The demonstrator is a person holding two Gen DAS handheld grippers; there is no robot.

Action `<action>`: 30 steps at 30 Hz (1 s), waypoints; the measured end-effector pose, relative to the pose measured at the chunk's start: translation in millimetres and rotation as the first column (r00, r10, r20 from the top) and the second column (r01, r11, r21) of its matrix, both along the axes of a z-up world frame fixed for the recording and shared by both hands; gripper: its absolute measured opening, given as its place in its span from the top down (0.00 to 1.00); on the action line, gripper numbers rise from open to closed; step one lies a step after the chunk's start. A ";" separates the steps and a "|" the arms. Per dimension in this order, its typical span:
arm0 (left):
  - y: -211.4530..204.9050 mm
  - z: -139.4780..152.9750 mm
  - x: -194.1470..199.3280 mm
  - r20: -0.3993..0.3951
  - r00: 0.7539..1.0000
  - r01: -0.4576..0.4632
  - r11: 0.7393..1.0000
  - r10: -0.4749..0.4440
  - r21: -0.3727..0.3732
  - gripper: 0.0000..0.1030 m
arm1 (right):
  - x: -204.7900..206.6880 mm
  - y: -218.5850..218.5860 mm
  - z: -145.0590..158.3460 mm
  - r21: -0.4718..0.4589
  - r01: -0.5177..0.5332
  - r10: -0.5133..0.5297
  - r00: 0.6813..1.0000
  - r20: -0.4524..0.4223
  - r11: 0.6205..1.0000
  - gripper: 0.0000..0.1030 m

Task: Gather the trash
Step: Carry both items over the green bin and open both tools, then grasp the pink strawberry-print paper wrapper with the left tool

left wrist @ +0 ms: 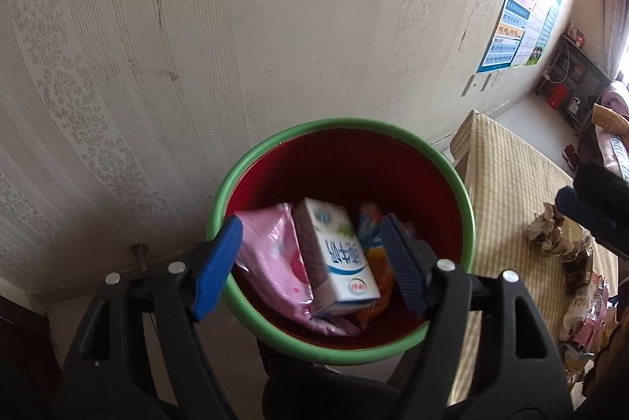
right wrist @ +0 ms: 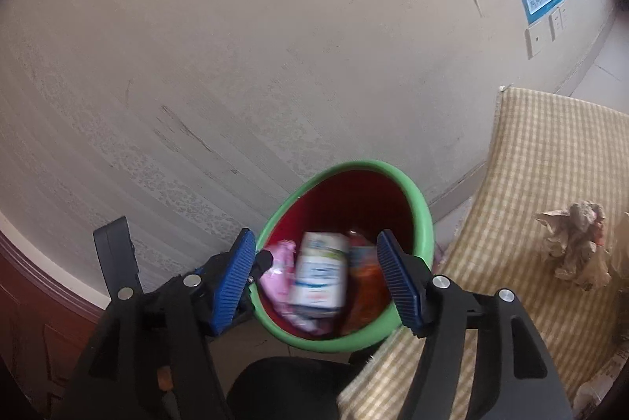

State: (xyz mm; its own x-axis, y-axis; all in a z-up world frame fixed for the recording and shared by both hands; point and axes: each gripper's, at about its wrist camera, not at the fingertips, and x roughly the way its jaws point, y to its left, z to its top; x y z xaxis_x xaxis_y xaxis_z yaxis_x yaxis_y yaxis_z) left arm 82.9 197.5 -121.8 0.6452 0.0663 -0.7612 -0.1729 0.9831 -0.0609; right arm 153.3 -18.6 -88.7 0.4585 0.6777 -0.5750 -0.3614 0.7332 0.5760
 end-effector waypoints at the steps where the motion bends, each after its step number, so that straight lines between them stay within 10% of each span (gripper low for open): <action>1: -1.4 0.3 -1.0 0.004 1.000 0.006 1.000 -0.006 0.001 0.32 | -4.9 -4.3 1.0 -0.011 0.007 -0.007 1.000 0.007 1.000 0.38; 8: -24.9 13.7 -6.6 0.045 0.998 0.051 0.998 -0.051 0.022 0.29 | -51.8 -64.9 3.7 -0.166 0.115 -0.105 0.992 0.070 0.979 0.36; 18: -107.6 19.7 -19.0 0.043 0.969 0.248 0.967 -0.245 -0.066 0.29 | -104.9 -182.7 5.5 -0.361 0.370 -0.340 0.929 0.146 0.856 0.34; 30: -204.1 -10.1 -79.6 -0.109 0.833 0.525 0.837 -0.542 -0.153 0.26 | -148.1 -259.5 -52.6 -0.393 0.353 -0.398 0.916 -0.038 0.849 0.30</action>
